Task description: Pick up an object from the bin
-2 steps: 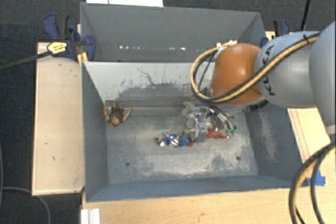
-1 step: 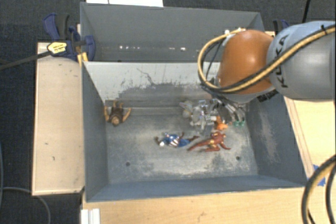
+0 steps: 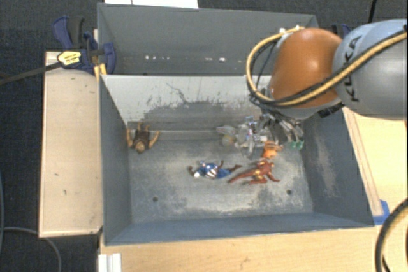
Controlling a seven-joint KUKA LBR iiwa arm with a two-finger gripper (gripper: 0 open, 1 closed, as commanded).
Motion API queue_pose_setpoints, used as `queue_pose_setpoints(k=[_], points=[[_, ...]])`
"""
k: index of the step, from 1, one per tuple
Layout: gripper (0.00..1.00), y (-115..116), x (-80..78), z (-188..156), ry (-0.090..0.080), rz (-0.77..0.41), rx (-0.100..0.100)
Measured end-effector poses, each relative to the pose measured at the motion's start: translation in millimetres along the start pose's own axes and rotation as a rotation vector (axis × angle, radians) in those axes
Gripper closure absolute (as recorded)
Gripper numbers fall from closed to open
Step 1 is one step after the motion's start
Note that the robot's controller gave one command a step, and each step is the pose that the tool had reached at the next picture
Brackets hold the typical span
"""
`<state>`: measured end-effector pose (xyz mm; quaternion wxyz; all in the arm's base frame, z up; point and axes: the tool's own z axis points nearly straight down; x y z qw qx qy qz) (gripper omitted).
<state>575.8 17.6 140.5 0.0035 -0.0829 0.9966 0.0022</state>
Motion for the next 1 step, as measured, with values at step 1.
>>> queue_pose_setpoints(k=[1], points=[[1.00,9.4,47.1,-66.1,0.003,0.107,0.000]])
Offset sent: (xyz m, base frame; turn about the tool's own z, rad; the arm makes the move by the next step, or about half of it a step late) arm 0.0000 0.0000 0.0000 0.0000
